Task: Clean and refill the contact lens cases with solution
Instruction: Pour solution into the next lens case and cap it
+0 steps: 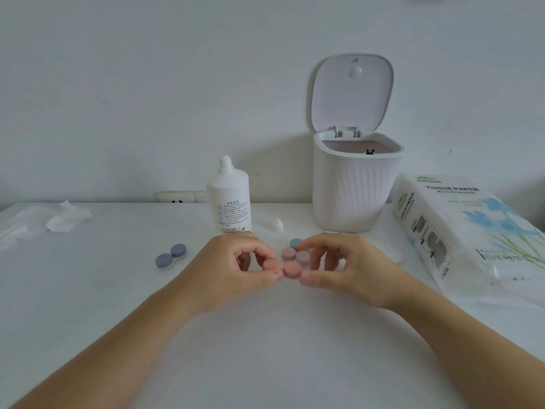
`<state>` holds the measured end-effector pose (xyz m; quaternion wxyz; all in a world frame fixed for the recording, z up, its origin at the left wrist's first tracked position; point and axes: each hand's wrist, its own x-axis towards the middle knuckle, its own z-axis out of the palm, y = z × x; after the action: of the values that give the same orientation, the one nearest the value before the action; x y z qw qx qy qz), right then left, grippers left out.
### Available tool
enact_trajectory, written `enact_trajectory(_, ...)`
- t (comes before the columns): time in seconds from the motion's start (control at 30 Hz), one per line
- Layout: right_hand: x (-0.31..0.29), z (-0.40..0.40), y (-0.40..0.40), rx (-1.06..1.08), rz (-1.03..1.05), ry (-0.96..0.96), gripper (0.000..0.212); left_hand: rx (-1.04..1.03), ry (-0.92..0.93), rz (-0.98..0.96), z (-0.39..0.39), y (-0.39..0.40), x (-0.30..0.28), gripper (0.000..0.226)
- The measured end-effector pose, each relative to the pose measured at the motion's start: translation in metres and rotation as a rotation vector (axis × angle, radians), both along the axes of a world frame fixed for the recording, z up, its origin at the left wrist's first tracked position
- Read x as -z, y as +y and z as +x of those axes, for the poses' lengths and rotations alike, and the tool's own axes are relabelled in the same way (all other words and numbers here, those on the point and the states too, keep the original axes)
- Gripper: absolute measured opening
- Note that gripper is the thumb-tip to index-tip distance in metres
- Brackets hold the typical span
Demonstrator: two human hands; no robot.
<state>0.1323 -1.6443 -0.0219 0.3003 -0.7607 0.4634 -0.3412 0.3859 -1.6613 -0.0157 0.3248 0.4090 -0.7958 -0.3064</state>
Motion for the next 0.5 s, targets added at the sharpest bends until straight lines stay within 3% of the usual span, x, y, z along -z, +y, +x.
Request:
enact_trajectory(0.1, 0.007, -0.002, -0.007, 0.169, -0.084, 0.092, 0.025, -0.107, -0.035, -0.019, 0.01, 0.0, -0.005, 0.013)
enact_trajectory(0.23, 0.018, 0.0, -0.014, 0.328, -0.129, 0.256, 0.024, -0.219, -0.093, 0.013, 0.034, 0.001, -0.001, 0.017)
enact_trajectory(0.5, 0.02, 0.016, -0.015, 0.358, -0.234, 0.464, 0.018, -0.316, -0.184, -0.065, 0.089, 0.002, 0.013, 0.025)
